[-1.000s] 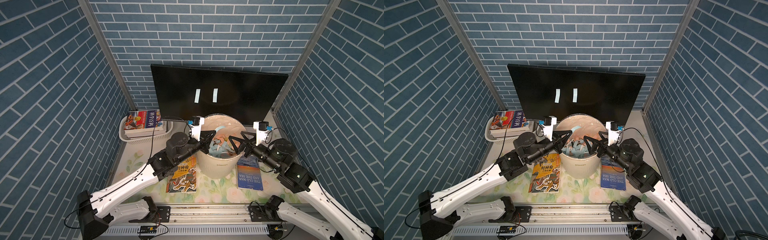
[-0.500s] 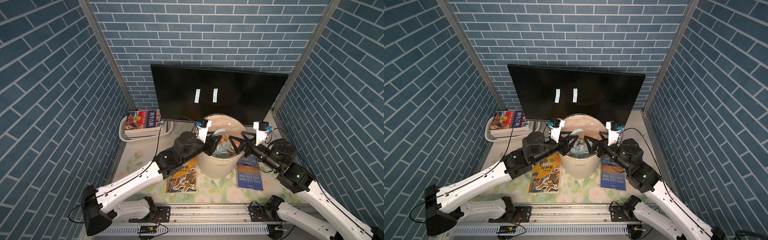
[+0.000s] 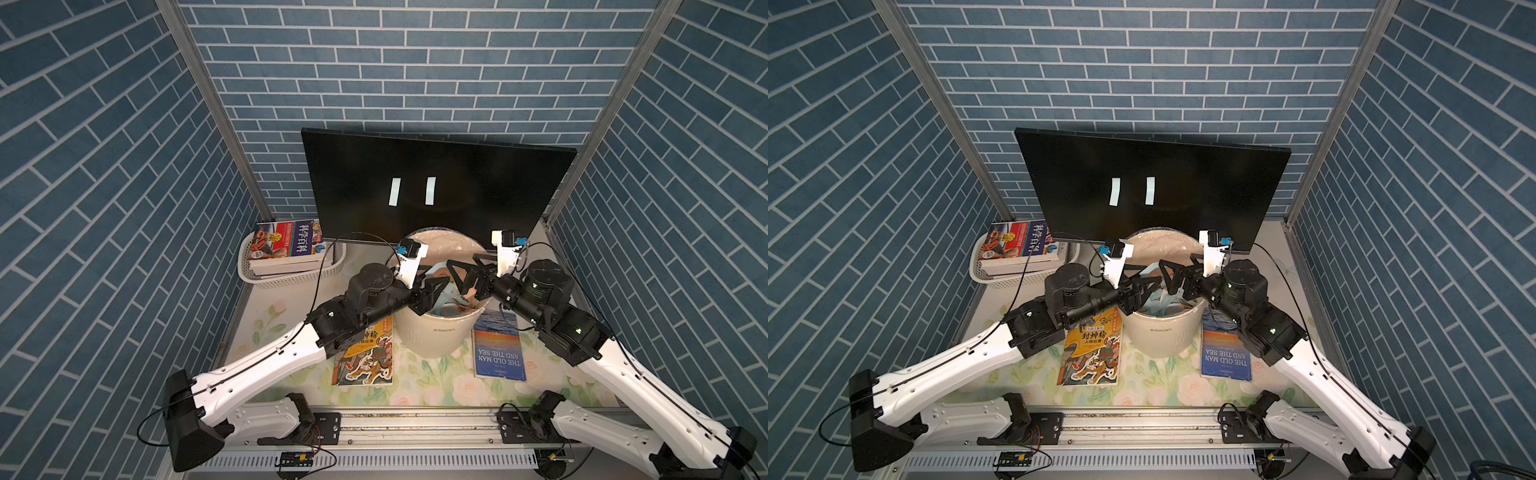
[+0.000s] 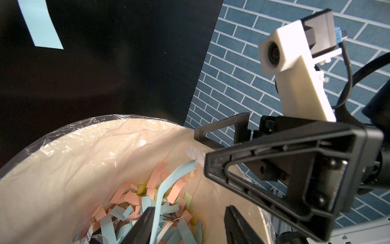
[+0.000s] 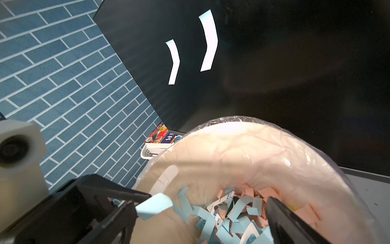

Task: Remove the sticky note from the monitor
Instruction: Place the sticky note in the trash bin.

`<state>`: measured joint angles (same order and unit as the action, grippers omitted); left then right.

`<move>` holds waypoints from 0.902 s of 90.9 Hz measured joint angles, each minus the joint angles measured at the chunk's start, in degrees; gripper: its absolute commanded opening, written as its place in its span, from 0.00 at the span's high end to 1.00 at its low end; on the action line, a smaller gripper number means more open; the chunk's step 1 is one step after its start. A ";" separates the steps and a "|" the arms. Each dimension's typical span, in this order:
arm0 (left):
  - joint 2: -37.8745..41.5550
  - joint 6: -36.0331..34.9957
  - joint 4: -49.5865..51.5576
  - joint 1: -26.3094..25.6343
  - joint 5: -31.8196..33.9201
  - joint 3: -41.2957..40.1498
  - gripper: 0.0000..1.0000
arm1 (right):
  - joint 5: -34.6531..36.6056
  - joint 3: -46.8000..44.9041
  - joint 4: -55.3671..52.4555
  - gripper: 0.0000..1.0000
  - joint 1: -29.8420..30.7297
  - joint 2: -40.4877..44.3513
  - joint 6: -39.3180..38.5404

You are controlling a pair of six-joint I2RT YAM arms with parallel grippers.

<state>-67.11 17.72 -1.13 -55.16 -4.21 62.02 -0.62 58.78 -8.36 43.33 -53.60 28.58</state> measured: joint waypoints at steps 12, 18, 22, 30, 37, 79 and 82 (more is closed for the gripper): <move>0.00 -0.39 -0.02 0.00 -0.87 0.00 0.42 | 0.15 2.60 -0.24 0.00 0.00 -2.93 -0.11; 0.00 -0.46 -0.04 0.00 -1.20 0.02 0.41 | 0.42 3.39 -0.33 0.00 0.00 -4.28 -0.13; 0.00 -0.44 -0.02 0.00 -1.29 0.11 0.40 | 0.59 3.72 -0.35 0.00 0.00 -5.11 -0.17; 0.00 -0.63 0.52 0.00 -1.31 0.42 0.38 | 0.96 4.09 -0.46 0.00 0.00 -6.58 -0.04; -0.02 -0.63 1.01 0.02 -1.16 0.52 0.37 | 1.73 4.44 -0.48 0.00 0.02 -7.30 -0.02; -0.09 0.59 0.61 0.20 -0.07 1.64 0.25 | 5.86 6.34 -3.78 0.00 1.29 -9.62 -1.16; 0.11 0.76 0.44 0.31 -0.13 1.88 0.24 | 5.99 6.21 -4.11 0.00 1.44 -9.73 -1.03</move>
<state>-67.00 18.48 -0.69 -54.85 -4.34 63.90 5.37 64.99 -12.47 44.77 -63.33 27.55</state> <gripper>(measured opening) 0.738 0.996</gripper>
